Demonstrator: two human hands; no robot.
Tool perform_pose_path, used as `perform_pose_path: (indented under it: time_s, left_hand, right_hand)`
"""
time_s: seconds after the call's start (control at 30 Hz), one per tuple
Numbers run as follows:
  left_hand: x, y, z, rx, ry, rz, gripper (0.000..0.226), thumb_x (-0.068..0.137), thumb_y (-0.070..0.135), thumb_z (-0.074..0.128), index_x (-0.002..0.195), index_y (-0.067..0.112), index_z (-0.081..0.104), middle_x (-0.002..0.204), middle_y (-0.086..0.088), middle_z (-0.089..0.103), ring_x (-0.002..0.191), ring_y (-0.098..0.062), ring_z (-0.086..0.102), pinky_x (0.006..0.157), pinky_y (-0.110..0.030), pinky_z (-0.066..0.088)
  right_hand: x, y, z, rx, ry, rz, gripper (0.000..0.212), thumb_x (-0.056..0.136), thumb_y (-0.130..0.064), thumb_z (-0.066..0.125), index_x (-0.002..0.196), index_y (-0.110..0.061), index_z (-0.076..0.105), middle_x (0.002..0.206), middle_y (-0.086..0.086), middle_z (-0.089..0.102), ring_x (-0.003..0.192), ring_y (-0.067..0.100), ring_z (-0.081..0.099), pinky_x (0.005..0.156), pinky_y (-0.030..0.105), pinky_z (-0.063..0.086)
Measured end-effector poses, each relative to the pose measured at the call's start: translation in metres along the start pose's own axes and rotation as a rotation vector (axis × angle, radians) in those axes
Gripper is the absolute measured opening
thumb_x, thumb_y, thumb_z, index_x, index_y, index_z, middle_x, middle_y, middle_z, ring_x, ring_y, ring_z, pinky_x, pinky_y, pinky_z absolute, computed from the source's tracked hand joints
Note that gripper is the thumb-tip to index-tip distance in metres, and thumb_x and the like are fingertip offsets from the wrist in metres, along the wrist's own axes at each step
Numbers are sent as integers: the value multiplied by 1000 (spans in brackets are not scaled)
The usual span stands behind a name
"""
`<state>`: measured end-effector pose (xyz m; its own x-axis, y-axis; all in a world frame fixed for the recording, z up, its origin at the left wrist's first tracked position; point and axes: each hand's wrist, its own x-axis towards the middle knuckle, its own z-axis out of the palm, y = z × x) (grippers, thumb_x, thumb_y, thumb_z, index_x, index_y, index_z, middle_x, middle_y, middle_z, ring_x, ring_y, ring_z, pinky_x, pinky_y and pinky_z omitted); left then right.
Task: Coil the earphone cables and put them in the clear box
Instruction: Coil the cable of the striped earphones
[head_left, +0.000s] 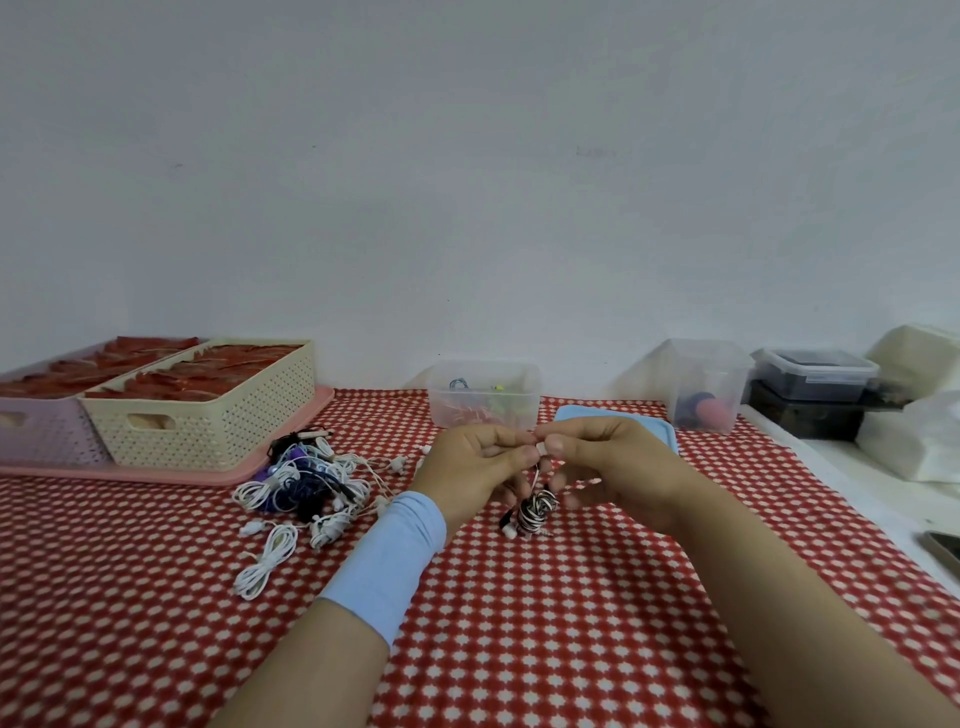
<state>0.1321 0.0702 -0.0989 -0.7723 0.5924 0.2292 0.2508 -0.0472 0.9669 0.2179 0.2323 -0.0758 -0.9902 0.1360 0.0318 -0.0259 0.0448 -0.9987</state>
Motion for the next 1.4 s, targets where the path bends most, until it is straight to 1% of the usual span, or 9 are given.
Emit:
perform_pose_path:
  time_s: [0.33,0.63,0.73,0.87,0.93,1.03,1.17,1.27,1.4]
  left_hand:
    - [0,1,3,-142,-62,-8,13,90,3,64,92,13,73,76,-7,73,56,-12,62,51,-21,51]
    - [4,2,-8,-166,16,-28,28,91,8,66,117,18,67,92,-7,75,65,-17,65,56,-25,56]
    - [5,-1,-13,-150,41,-46,23,91,6,65,111,14,72,95,-9,73,68,-18,67,58,-25,57]
    - [7,-2,-17,-129,59,-57,18,89,6,68,106,7,72,88,-10,74,72,-18,70,61,-25,57]
    - [8,-1,-21,-134,67,-62,20,87,4,70,108,3,70,88,-13,73,71,-18,70,61,-25,58]
    - [8,0,-25,-177,69,-52,30,85,-2,70,113,8,67,98,-10,74,69,-19,69,61,-27,58]
    - [6,-2,-26,-137,34,-49,35,85,-2,70,117,11,70,95,-8,75,72,-19,69,66,-28,58]
    - [5,-3,-26,-53,58,-75,27,84,0,73,109,9,72,88,-13,75,72,-20,70,65,-30,60]
    - [7,-6,-26,76,138,-98,21,80,5,78,100,10,71,82,-10,76,67,-26,73,60,-31,61]
  right_hand:
    - [7,5,-5,65,-71,52,18,77,-26,73,92,-25,82,80,1,70,70,11,66,58,23,48]
    - [14,9,2,-112,191,-80,20,93,-38,67,103,-24,78,96,-2,76,65,12,63,52,24,40]
    - [14,9,1,-226,189,-70,20,94,-41,65,104,-28,77,97,-4,75,64,12,64,49,21,39]
    - [13,14,6,-460,26,-59,22,86,-30,78,108,-30,76,92,-12,77,78,1,70,63,12,51]
    - [17,20,8,-516,0,-76,17,85,-24,80,102,-22,78,90,-6,78,82,6,70,76,18,54]
    - [22,24,5,-491,57,-85,14,91,-22,73,87,-9,77,76,4,72,66,13,57,67,28,47]
    - [21,21,4,-551,138,-76,20,96,-23,66,84,-12,78,64,-6,66,51,1,52,56,15,42]
    - [24,25,4,-668,164,-105,14,94,-26,68,92,-18,79,82,-7,76,71,0,66,71,19,50]
    - [22,22,6,-824,298,-227,9,93,-36,67,95,-31,75,96,-17,71,89,-4,61,80,21,47]
